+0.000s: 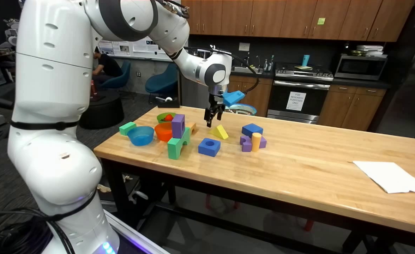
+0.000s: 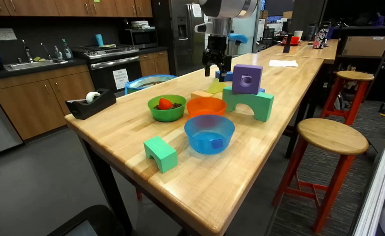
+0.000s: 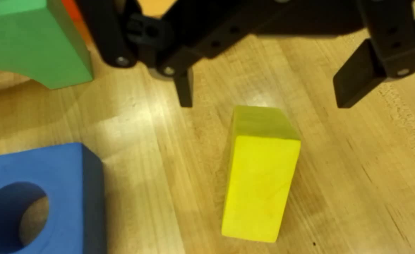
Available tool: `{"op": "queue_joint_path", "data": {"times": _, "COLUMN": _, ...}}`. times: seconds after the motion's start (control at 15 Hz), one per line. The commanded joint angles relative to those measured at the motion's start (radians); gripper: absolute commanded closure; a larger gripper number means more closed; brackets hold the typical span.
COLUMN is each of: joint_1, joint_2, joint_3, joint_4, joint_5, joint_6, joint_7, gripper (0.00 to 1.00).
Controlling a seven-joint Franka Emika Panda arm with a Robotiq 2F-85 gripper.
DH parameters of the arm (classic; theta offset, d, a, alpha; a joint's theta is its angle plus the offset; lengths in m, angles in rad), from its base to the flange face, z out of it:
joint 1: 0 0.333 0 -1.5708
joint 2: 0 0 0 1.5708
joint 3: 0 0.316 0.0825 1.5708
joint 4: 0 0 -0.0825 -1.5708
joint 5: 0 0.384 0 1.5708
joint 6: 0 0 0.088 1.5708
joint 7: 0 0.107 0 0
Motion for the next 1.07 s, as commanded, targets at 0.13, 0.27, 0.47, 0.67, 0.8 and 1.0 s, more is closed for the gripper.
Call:
{"op": "queue_joint_path", "data": {"times": 0.13, "joint_1": -0.030, "joint_2": 0.011, "joint_3": 0.011, "joint_4": 0.016, "joint_5": 0.025, "joint_6": -0.015, "joint_7": -0.034, "gripper": 0.00}}
{"op": "queue_joint_path", "data": {"times": 0.27, "joint_1": -0.030, "joint_2": 0.016, "joint_3": 0.010, "joint_4": 0.019, "joint_5": 0.020, "joint_6": -0.016, "joint_7": -0.028, "gripper": 0.00}}
{"op": "queue_joint_path", "data": {"times": 0.47, "joint_1": -0.031, "joint_2": 0.020, "joint_3": 0.010, "joint_4": 0.022, "joint_5": 0.017, "joint_6": -0.017, "joint_7": -0.028, "gripper": 0.00}}
{"op": "queue_joint_path", "data": {"times": 0.67, "joint_1": -0.030, "joint_2": 0.020, "joint_3": 0.011, "joint_4": 0.026, "joint_5": 0.015, "joint_6": -0.019, "joint_7": -0.028, "gripper": 0.03}}
{"op": "queue_joint_path", "data": {"times": 0.8, "joint_1": -0.029, "joint_2": 0.023, "joint_3": 0.010, "joint_4": 0.029, "joint_5": 0.012, "joint_6": -0.020, "joint_7": -0.024, "gripper": 0.03}}
{"op": "queue_joint_path", "data": {"times": 1.0, "joint_1": -0.030, "joint_2": 0.029, "joint_3": 0.009, "joint_4": 0.035, "joint_5": 0.015, "joint_6": -0.023, "joint_7": -0.022, "gripper": 0.01}}
